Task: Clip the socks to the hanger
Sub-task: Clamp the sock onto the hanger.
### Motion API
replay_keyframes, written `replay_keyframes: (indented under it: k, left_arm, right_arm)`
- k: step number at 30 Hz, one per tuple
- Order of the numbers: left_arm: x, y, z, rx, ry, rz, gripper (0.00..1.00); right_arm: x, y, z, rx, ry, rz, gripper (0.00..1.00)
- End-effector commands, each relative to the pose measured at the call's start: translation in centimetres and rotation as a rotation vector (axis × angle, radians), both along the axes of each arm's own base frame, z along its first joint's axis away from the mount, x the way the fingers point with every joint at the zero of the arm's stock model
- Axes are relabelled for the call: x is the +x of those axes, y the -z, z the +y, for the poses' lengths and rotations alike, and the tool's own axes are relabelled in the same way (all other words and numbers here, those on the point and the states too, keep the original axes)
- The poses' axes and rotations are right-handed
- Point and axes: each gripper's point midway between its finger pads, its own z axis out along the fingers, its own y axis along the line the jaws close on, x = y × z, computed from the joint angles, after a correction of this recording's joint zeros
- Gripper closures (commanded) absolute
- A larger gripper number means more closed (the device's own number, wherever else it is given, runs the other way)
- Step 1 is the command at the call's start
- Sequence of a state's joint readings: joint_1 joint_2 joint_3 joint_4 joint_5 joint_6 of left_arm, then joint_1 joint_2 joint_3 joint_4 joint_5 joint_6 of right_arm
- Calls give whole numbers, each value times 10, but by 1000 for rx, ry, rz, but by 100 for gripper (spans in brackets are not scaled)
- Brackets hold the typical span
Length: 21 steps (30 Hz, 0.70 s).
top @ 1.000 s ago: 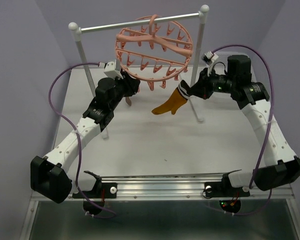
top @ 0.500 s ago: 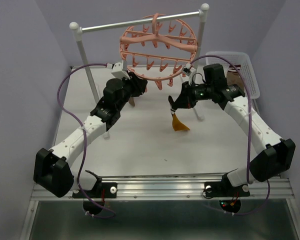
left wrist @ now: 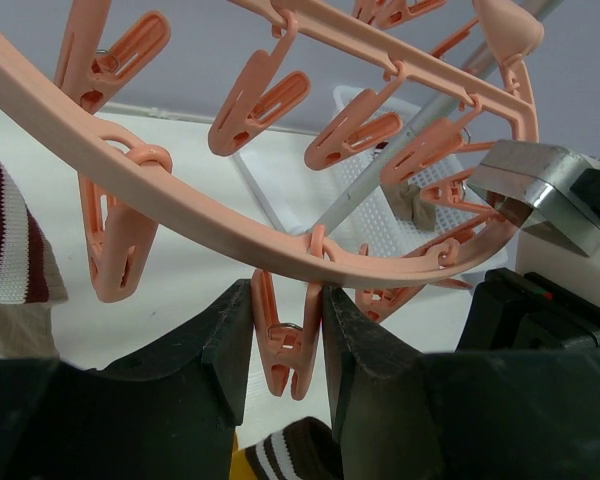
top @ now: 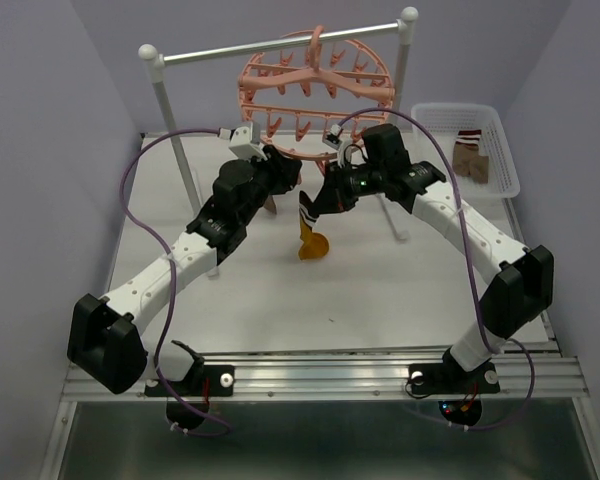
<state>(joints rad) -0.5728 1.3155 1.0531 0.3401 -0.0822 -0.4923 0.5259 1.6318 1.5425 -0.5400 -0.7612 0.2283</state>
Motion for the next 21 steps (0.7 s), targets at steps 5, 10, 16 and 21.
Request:
replay_keyframes:
  k: [5,10,16,21]
  left_arm:
    - [-1,-34,4,-69,-35,-104,100]
    - [-3,-30,6,-58,-40,-102,100]
    - [-4,-30,6,-54,-35,-106,100]
    - [-6,-30,5,-46,-24,-108,100]
  right_arm:
    - [27,-31,20,67,61,-104,98]
    - [29,-38,24,84,77,-126,98]
    - [33,-39,28,96,75,-119,98]
    - [37,-41,29,106,95,-119,98]
